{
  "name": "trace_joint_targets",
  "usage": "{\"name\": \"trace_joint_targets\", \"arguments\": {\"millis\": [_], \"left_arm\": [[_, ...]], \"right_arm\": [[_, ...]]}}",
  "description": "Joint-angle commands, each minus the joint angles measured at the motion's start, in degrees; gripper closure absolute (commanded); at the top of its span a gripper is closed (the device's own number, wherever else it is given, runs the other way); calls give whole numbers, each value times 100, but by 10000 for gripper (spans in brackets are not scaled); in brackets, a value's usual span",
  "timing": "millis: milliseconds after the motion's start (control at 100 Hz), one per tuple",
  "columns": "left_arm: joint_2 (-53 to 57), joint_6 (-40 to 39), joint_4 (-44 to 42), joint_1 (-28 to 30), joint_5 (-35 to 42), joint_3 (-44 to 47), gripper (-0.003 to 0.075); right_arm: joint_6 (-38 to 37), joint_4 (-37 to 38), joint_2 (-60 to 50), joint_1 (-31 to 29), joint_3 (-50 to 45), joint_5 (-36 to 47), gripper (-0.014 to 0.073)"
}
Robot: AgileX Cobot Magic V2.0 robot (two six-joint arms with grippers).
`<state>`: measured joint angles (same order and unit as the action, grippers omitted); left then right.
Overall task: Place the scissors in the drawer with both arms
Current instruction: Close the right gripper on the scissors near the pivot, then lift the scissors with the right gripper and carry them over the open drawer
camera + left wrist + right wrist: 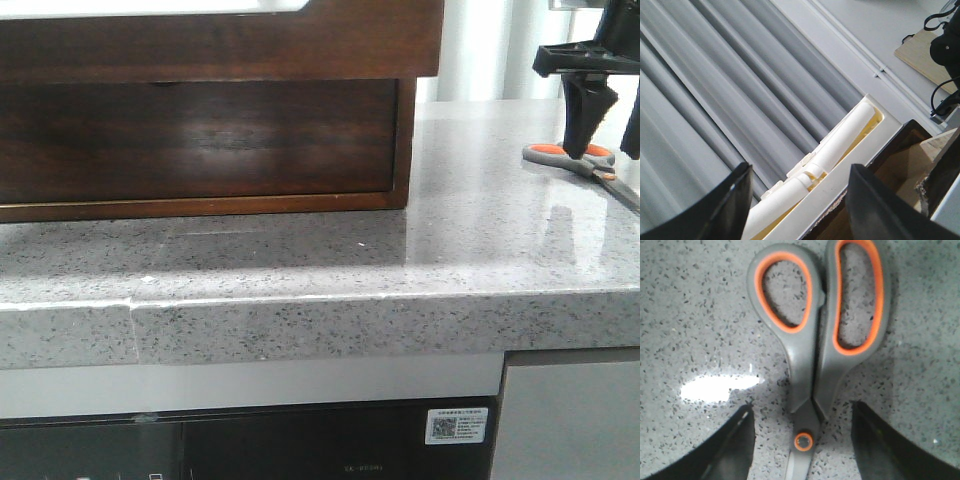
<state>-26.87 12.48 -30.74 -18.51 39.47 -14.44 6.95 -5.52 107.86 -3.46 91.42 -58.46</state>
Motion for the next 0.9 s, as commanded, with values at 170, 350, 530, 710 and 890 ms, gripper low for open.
{"name": "trace_joint_targets", "arguments": {"millis": [170,350,530,710,890], "left_arm": [[-20,-81,226,-58,296,-214,350],[-20,-81,226,-58,296,-214,350],[-20,-81,226,-58,272,-214,350],[-20,-81,226,-58,204,-214,350],[-20,-81,226,-58,204,-214,350]], "right_arm": [[16,50,89,-26,209,4,270],[16,50,136,-26,223,-23,676],[139,-137,42,-26,540,-177,713],[876,-1052,-553,-18,1039,-189,713],[1189,-1409,-1257,-5,1690,-144,713]]}}
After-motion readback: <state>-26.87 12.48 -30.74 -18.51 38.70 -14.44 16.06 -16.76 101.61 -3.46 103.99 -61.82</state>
